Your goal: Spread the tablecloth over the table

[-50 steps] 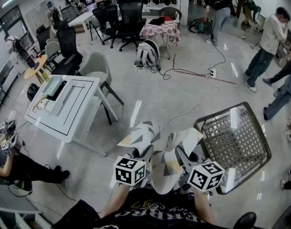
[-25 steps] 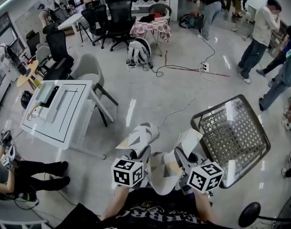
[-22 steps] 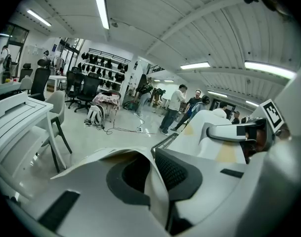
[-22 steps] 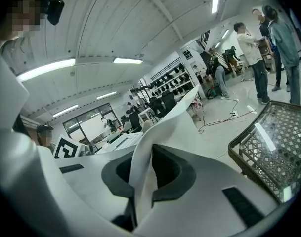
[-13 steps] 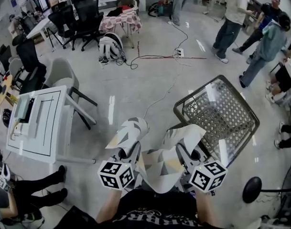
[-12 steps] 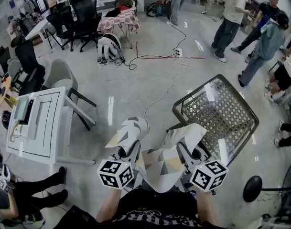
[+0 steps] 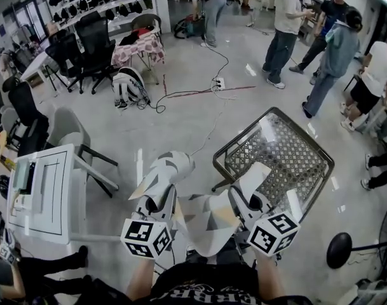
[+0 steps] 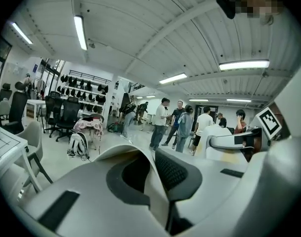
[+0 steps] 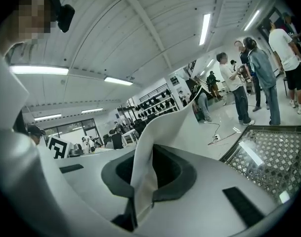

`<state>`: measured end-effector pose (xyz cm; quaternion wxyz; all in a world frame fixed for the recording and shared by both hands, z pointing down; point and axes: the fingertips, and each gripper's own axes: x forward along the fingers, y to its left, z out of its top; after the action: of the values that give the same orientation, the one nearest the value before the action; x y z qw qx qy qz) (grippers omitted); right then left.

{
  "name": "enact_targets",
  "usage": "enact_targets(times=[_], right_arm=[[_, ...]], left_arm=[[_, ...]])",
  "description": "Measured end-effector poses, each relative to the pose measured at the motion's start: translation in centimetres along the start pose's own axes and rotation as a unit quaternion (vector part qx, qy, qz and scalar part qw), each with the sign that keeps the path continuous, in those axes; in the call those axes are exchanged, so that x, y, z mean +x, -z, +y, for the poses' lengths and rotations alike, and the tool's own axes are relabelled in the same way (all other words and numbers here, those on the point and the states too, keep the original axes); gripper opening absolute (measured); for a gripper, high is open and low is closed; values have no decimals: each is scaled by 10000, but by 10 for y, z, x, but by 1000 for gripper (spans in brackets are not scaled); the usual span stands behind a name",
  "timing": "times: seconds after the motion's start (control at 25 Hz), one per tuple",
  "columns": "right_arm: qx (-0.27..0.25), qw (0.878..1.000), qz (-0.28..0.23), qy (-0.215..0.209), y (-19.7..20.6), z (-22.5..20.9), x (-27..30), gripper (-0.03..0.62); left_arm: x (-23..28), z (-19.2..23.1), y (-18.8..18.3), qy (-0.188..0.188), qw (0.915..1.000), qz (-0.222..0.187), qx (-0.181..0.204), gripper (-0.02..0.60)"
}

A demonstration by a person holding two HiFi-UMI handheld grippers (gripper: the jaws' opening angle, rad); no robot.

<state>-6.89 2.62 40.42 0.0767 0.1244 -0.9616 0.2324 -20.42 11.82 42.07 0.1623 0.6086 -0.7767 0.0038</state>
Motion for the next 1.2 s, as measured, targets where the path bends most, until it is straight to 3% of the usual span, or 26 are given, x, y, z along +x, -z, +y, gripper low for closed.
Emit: enact_targets(times=[0.12,0.4,0.72,0.96,1.2], right_arm=[[-77,9995,-133,-263,-8,-17,5,38],[-438,9947,-211,-911,-81,-72,28,43],[-685,9878,-975,-999,-154,-138,15,44],[-614,9859,-1513,-368,-201,-209,-4,48],[-345,9778,-2052,245,-251,-273,-6,48]], left_arm=[[16,-4,-12,-141,9996,-175,149,46],[87,-33,-74,-573,9943,-577,684,49],[161,-68,-147,-478,9871,-1151,1007,49],[238,-119,-189,217,9803,-1344,1431,49],[323,-137,-233,1080,9753,-1503,1206,49]])
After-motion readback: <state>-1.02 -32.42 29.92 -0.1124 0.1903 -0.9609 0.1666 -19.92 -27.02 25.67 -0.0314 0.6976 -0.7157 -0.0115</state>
